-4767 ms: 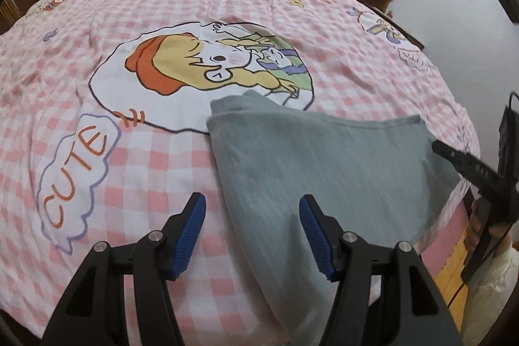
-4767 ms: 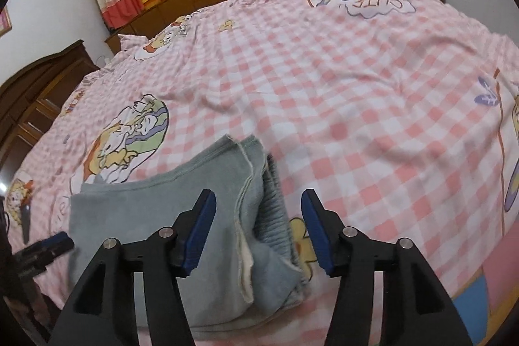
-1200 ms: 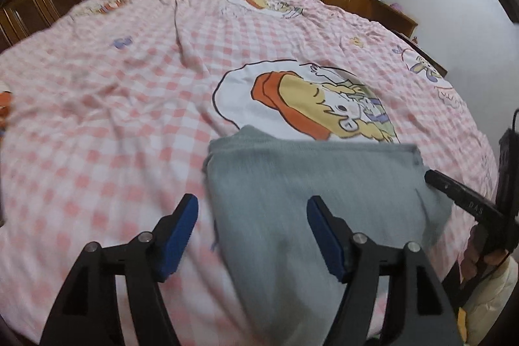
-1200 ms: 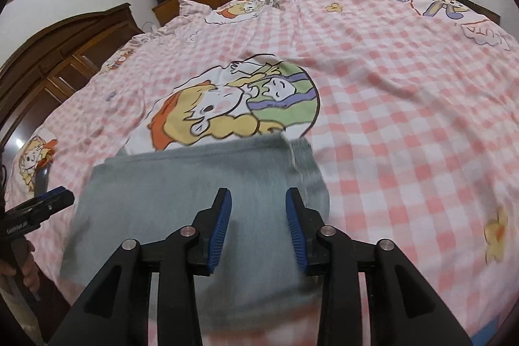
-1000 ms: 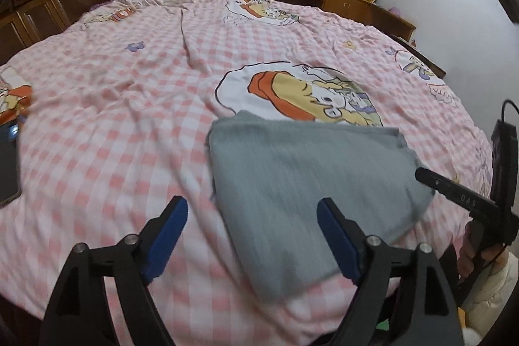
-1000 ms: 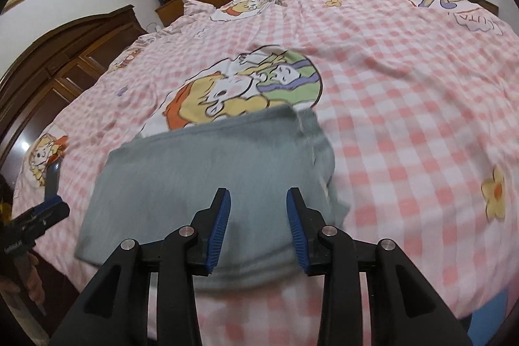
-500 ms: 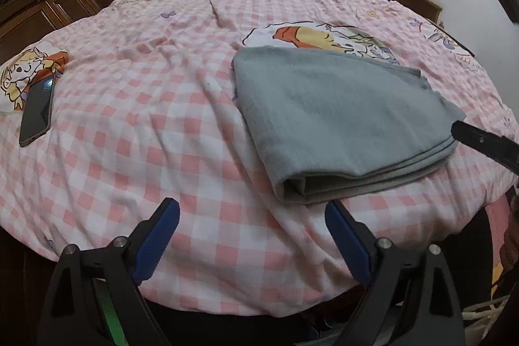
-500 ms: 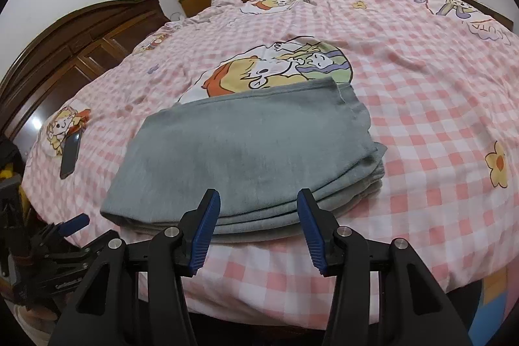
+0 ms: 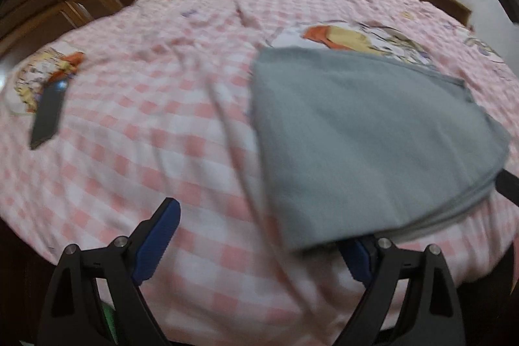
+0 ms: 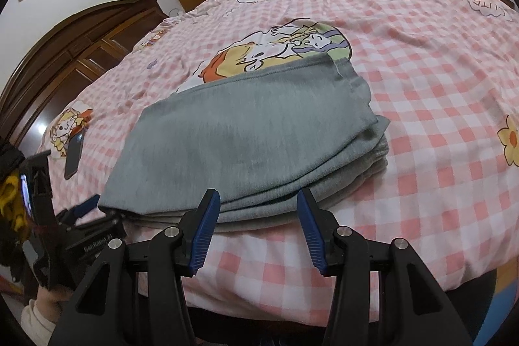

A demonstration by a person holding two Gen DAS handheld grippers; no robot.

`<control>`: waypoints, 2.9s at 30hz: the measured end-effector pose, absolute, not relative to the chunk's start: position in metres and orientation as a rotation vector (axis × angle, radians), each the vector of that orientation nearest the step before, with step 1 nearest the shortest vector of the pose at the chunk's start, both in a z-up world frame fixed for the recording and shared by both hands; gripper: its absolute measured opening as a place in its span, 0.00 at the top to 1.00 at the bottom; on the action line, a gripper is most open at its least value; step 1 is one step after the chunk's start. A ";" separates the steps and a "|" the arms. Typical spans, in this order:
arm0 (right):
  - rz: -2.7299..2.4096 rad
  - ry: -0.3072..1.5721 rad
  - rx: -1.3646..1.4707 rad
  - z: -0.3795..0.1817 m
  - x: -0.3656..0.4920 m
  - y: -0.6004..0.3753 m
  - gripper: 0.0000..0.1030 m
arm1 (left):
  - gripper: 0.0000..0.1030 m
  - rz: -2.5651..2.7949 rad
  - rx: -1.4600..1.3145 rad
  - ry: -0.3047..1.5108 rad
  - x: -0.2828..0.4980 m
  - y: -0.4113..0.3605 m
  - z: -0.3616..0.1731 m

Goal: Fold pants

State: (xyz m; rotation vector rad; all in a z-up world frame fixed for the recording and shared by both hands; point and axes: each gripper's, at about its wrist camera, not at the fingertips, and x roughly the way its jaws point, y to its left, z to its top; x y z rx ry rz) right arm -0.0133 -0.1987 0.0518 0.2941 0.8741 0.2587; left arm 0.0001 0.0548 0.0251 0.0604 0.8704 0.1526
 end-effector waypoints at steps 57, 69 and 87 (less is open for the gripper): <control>0.172 0.859 0.467 0.033 0.005 -0.277 0.51 | 0.27 -0.264 -0.089 0.872 -0.015 0.033 0.050; 0.162 0.838 0.730 0.008 0.019 -0.284 0.37 | 0.24 -0.251 -0.029 0.922 0.016 -0.001 0.030; 0.078 0.778 0.534 0.033 0.020 -0.260 0.72 | 0.18 -0.242 -0.007 0.892 0.005 0.001 0.033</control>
